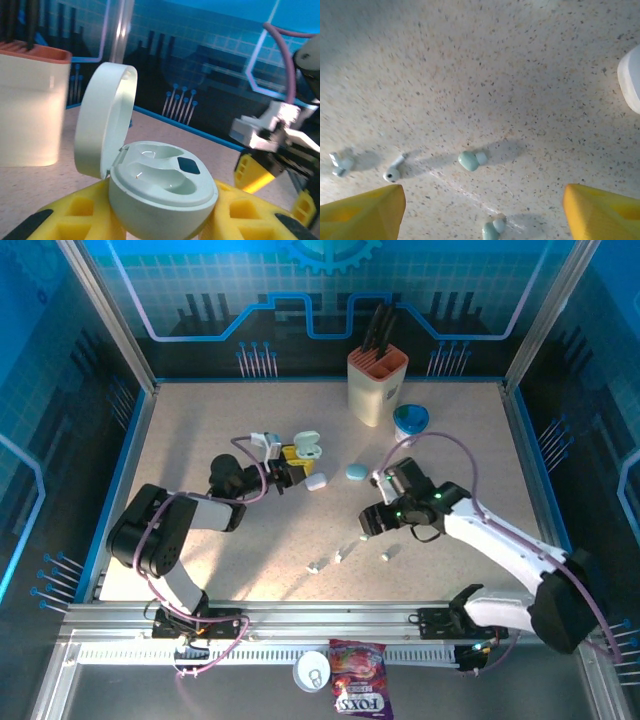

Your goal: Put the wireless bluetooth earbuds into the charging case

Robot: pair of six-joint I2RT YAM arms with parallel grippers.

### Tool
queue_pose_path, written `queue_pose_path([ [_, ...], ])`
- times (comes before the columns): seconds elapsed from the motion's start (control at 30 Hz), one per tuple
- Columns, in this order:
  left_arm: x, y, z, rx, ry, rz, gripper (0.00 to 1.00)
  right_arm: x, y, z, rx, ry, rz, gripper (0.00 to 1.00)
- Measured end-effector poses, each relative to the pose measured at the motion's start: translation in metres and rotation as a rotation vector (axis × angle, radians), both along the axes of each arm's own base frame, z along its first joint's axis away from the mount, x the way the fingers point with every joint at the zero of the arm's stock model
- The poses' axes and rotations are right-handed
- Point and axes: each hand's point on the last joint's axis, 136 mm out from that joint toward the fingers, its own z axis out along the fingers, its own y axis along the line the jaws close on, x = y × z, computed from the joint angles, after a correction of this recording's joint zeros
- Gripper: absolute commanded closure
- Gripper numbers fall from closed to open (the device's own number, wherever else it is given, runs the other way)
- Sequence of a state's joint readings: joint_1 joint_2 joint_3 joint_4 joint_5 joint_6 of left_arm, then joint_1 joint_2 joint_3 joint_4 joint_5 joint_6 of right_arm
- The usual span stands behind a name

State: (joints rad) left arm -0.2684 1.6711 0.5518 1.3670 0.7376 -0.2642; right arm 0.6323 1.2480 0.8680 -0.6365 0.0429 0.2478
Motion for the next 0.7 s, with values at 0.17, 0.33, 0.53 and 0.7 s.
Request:
queue_pose_path([
  [0.17,0.006,0.025,0.013,-0.008,-0.032,0.065,0.71,-0.002,0.013,-0.012,-0.214,-0.014,0.113,0.30],
  [0.33,0.008,0.038,0.019,-0.013,-0.050,0.104,0.71,-0.008,0.025,-0.030,-0.417,-0.011,0.214,0.34],
  [0.53,0.016,0.053,0.019,-0.023,-0.034,0.146,0.71,-0.010,0.029,-0.048,-0.597,-0.002,0.294,0.41],
  [0.7,0.017,0.055,0.019,-0.027,-0.028,0.153,0.71,-0.006,0.027,-0.060,-0.688,0.015,0.317,0.44],
])
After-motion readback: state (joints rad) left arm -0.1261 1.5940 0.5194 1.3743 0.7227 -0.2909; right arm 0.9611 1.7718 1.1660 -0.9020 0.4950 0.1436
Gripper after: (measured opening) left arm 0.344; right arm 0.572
